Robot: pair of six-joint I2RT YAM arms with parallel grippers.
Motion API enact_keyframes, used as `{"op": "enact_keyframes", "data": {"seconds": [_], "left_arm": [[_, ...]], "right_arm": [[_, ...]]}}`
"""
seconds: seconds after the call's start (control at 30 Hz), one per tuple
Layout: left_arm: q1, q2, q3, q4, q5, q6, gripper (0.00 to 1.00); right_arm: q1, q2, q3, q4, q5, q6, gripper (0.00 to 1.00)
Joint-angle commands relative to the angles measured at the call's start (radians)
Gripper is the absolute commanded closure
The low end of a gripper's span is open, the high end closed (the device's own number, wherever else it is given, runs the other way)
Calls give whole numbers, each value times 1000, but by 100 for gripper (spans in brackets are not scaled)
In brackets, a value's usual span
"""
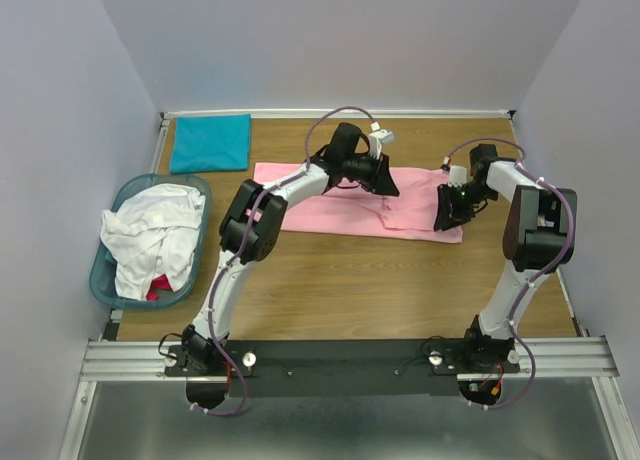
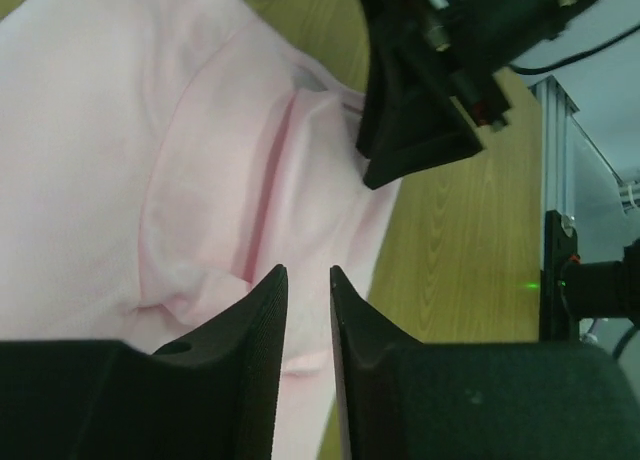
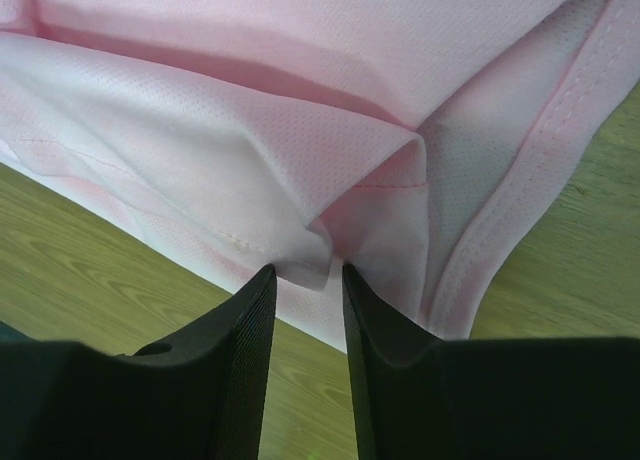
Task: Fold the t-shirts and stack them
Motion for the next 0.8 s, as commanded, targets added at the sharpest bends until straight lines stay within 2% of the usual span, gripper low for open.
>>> {"op": "enact_keyframes", "data": {"seconds": [0.0, 0.07, 0.3, 0.77], "left_arm": [[4, -169, -105, 14, 30, 65, 65], [4, -213, -168, 12, 21, 67, 62], [-8, -264, -386, 8, -1, 59, 53], [-25, -166, -391, 29, -2, 6, 49]], "right_arm": [[-10, -48, 11, 8, -32, 11, 58], [-16, -61, 14, 5, -34, 18, 53], [-27, -56, 18, -6, -11, 18, 52], [-27, 27, 18, -3, -48, 28, 52]]}}
